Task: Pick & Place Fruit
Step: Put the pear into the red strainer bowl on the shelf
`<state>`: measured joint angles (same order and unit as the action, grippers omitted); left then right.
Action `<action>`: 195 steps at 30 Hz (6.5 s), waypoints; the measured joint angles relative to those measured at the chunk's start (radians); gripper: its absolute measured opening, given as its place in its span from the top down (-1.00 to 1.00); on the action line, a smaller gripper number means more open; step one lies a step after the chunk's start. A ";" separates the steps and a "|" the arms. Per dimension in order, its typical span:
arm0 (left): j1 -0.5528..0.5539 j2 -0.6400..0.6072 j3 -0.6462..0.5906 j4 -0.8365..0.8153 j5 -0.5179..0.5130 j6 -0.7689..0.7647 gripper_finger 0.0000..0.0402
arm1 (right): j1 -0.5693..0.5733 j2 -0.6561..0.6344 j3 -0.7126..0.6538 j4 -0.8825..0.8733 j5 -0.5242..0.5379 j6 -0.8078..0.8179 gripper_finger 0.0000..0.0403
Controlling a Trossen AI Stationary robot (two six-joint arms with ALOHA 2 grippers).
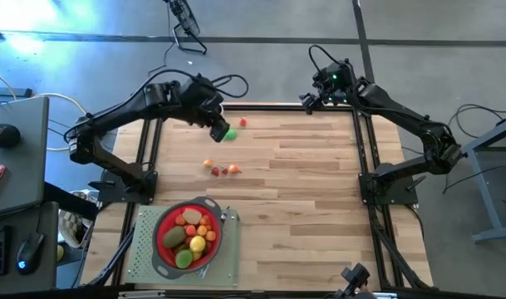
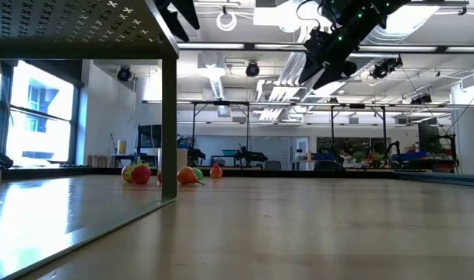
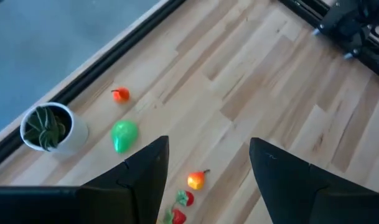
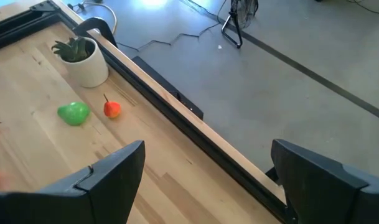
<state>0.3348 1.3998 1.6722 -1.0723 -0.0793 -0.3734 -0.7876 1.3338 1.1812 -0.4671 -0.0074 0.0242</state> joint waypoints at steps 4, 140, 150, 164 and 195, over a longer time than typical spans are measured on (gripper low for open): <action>-0.001 0.000 0.000 -0.001 0.001 0.054 -0.07 | 0.000 0.000 0.000 0.000 -0.002 0.008 -0.69; -0.060 0.420 -0.606 0.600 0.166 0.186 -0.07 | 0.000 0.000 0.000 0.007 -0.097 -0.020 -0.69; -0.060 0.423 -0.607 0.598 0.170 0.186 0.13 | 0.000 0.000 0.000 0.007 -0.097 -0.021 -0.69; -0.059 0.429 -0.546 0.521 0.169 0.184 0.33 | 0.000 0.000 0.000 0.007 -0.096 -0.026 -0.69; -0.061 0.426 0.282 -0.288 0.267 0.204 0.31 | 0.000 0.000 0.000 0.007 -0.097 -0.056 -0.69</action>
<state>0.2741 1.8263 1.9541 -1.3598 0.1875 -0.1696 -0.7876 1.3338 1.1812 -0.4601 -0.1049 -0.0315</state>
